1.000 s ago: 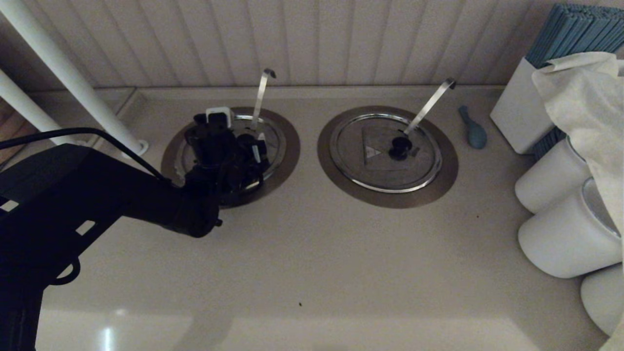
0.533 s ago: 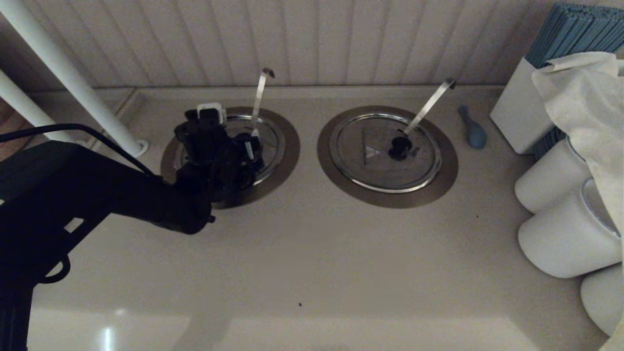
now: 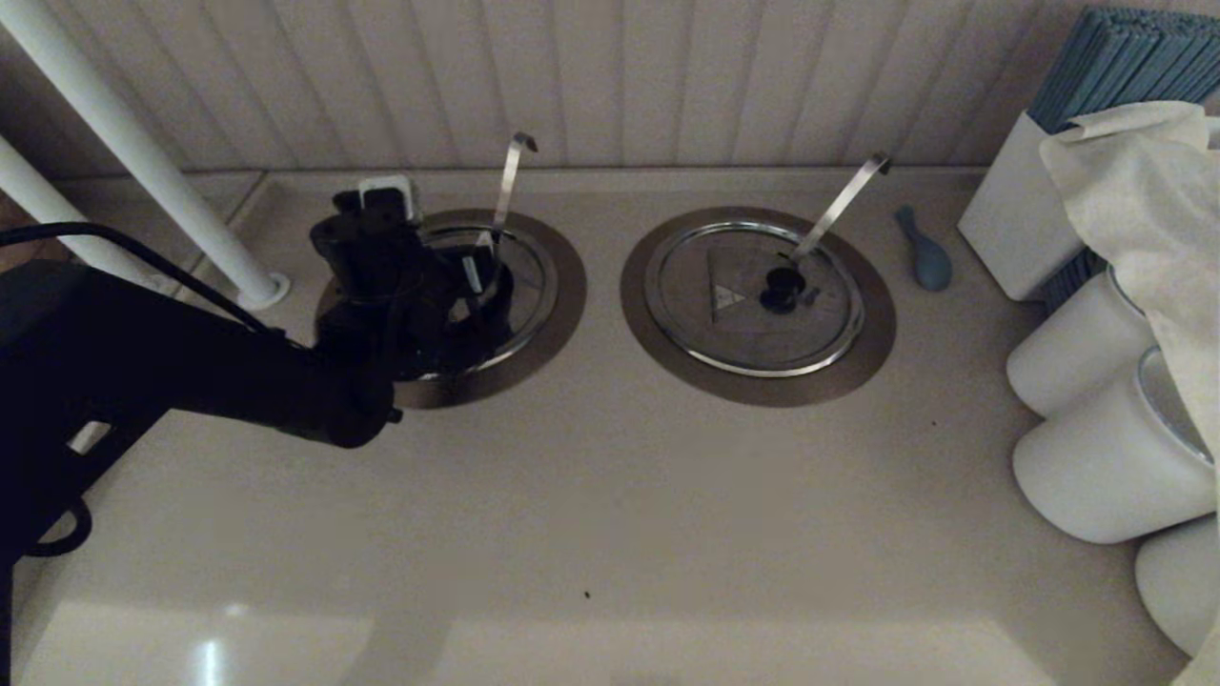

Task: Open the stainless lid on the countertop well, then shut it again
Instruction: Open the lid, then stir with a spoon

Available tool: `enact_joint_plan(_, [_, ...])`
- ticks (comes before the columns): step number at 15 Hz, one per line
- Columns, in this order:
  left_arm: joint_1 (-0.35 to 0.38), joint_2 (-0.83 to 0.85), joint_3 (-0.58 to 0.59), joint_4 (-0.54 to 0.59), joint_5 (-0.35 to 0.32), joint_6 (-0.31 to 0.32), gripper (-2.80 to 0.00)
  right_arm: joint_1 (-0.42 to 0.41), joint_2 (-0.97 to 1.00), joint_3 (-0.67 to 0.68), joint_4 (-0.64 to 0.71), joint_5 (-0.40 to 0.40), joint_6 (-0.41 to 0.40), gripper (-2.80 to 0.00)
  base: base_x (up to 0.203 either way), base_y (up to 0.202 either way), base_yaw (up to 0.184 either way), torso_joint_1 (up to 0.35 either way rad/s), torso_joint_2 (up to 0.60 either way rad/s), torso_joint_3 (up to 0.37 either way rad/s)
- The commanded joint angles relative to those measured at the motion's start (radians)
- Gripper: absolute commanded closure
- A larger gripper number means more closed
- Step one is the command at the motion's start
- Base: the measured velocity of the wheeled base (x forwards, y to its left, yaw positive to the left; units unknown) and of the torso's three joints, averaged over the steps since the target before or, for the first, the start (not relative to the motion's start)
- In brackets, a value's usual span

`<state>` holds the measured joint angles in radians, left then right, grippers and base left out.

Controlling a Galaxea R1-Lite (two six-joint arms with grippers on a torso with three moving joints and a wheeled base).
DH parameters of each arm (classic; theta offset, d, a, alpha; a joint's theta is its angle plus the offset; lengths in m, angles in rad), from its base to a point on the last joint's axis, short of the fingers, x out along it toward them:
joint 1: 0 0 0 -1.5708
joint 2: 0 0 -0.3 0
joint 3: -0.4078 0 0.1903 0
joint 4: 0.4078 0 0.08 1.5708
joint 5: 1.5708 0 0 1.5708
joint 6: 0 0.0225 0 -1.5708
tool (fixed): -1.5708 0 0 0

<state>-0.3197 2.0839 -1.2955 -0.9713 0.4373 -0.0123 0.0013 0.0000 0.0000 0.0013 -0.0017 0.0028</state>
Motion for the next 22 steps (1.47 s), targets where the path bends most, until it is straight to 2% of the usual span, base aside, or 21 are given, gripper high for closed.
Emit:
enact_joint_plan(1, [0.012,-0.024,0.002,-0.006,0.003,0.001,-2.80,0.000,0.002,0.000,0.000,0.000,0.000,-2.80,0.000,0.000,0.000,0.000,0.00,0.000])
enact_joint_plan(5, [0.071,-0.046,0.026,-0.008,-0.008,0.025,-2.80,0.000,0.002,0.000,0.000,0.000,0.000,-2.80,0.000,0.000,0.000,0.000,0.00,0.000])
enact_joint_plan(6, [0.086,-0.066,0.060,-0.011,-0.032,0.042,-2.80,0.000,0.002,0.000,0.000,0.000,0.000,-2.80,0.000,0.000,0.000,0.000,0.00,0.000])
enact_joint_plan(8, [0.133,-0.126,0.116,-0.044,-0.123,0.056,-2.80,0.000,0.002,0.000,0.000,0.000,0.000,-2.80,0.000,0.000,0.000,0.000,0.00,0.000])
enact_joint_plan(11, [0.224,-0.196,0.118,-0.087,-0.181,0.059,-2.80,0.000,0.002,0.000,0.000,0.000,0.000,-2.80,0.000,0.000,0.000,0.000,0.00,0.000])
enact_joint_plan(14, [0.346,-0.306,0.125,-0.089,-0.310,0.052,-2.80,0.000,0.002,0.000,0.000,0.000,0.000,-2.80,0.000,0.000,0.000,0.000,0.00,0.000])
enact_joint_plan(16, [0.394,-0.384,0.125,-0.077,-0.349,0.036,-2.80,0.000,0.002,0.000,0.000,0.000,-0.001,-2.80,0.000,0.000,0.000,0.000,0.00,0.000])
enact_joint_plan(19, [0.389,-0.446,0.128,-0.024,-0.358,0.025,-2.80,0.000,0.002,0.000,0.000,0.000,0.000,-2.80,0.000,0.000,0.000,0.000,0.00,0.000])
enact_joint_plan(20, [0.358,-0.448,0.125,-0.018,-0.354,0.019,-2.80,0.000,0.002,0.000,0.000,0.000,0.000,-2.80,0.000,0.000,0.000,0.000,0.00,0.000])
enact_joint_plan(22, [0.261,-0.454,0.110,0.019,-0.344,-0.041,-2.80,0.000,0.002,0.000,0.000,0.000,-0.001,-2.80,0.000,0.000,0.000,0.000,0.00,0.000])
